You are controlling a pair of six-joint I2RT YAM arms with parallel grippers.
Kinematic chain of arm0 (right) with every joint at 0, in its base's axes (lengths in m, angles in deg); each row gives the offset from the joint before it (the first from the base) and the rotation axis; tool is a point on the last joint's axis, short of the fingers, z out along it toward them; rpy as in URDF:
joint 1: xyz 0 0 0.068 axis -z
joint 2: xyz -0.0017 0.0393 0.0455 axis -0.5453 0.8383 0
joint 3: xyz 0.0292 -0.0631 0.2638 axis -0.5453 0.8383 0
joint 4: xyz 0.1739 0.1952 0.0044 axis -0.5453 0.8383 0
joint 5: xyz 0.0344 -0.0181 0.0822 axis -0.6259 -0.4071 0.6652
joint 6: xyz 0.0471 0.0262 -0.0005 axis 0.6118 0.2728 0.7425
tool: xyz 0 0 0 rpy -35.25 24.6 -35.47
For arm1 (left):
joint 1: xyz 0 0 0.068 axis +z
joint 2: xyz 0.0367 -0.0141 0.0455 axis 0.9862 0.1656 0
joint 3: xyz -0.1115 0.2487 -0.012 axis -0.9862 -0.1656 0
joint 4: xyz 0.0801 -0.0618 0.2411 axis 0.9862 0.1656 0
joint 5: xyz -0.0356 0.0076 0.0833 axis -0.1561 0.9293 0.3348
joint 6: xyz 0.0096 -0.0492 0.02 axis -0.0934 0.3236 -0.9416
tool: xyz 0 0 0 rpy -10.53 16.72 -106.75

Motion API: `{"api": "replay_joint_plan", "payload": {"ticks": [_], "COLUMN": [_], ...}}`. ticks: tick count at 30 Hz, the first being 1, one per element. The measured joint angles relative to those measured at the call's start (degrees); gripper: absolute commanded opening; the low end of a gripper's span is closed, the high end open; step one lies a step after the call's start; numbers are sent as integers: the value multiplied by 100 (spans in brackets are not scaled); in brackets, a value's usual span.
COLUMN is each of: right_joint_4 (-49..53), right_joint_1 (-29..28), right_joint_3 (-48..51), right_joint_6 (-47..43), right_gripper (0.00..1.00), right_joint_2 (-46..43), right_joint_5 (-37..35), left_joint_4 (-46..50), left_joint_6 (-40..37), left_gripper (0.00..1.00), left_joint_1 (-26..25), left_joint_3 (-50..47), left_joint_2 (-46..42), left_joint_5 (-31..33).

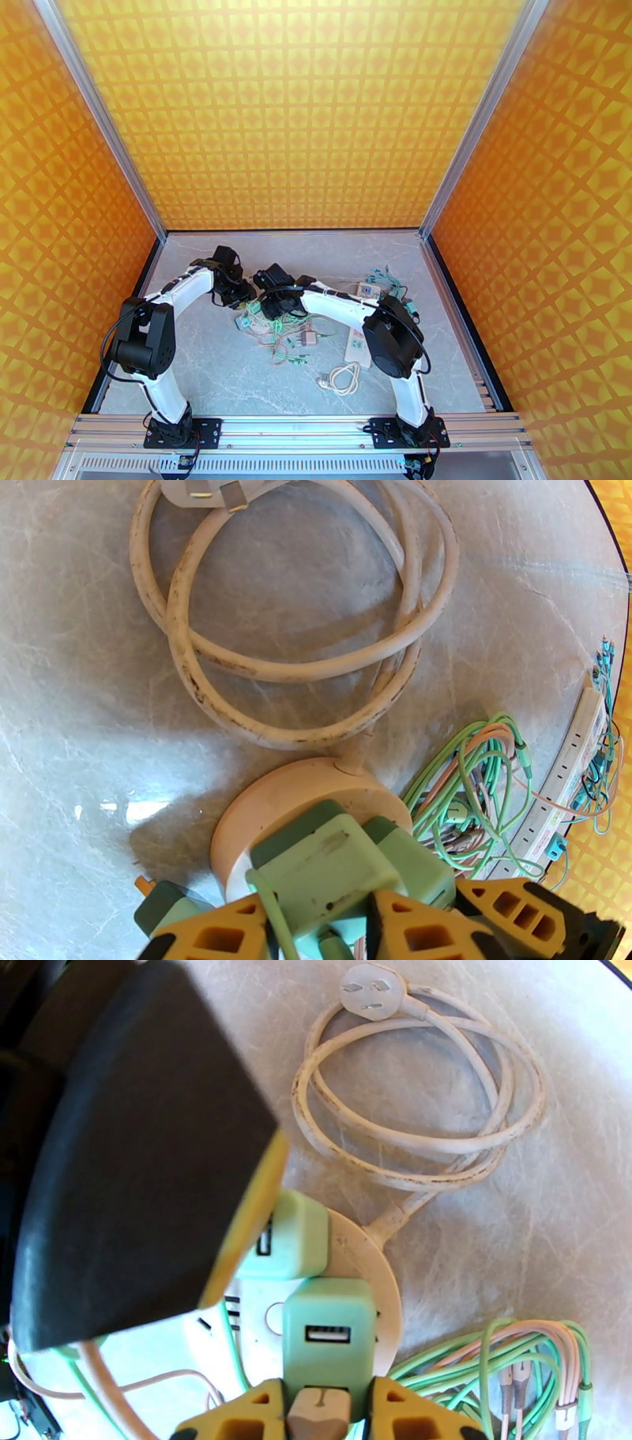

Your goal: Pull the plug off the socket

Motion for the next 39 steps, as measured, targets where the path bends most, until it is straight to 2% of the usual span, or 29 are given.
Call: {"api": "replay_joint_plan", "payload": {"ticks": [7,13,16,23,29,31,33,35,39], "right_joint_4": [52,61,63,-37,-20,-20,-7,-9,-17], "right_joint_1": [-310,-369,-315,168,332,319,267,205,151], "right_joint_3": [-76,-79,-76,120,125,125,125,125,138], "right_joint_6": [66,107,105,96,90,68,37,24,11], "right_gripper": [23,22,21,21,22,25,35,41,46], "right_joint_2": [0,0,-2,-173,-251,-251,-251,-251,-251], "right_joint_5": [-693,-925,-844,-138,-17,-20,-22,-9,37], "left_joint_4": [-46,-127,-157,-271,-378,-387,-389,-389,-393], "left_joint_6": [42,59,59,66,61,61,61,61,61], "left_gripper": [30,30,30,30,30,30,30,30,30], "left_joint_1": [50,59,59,13,9,9,9,7,0], "left_joint_3": [-52,-122,-153,-256,-267,-264,-256,-254,-254], "left_joint_2": [-33,-68,-79,-140,-136,-133,-133,-122,-118], "left_joint_5": [-31,-48,-46,-28,-2,-2,-2,-4,-4]}}
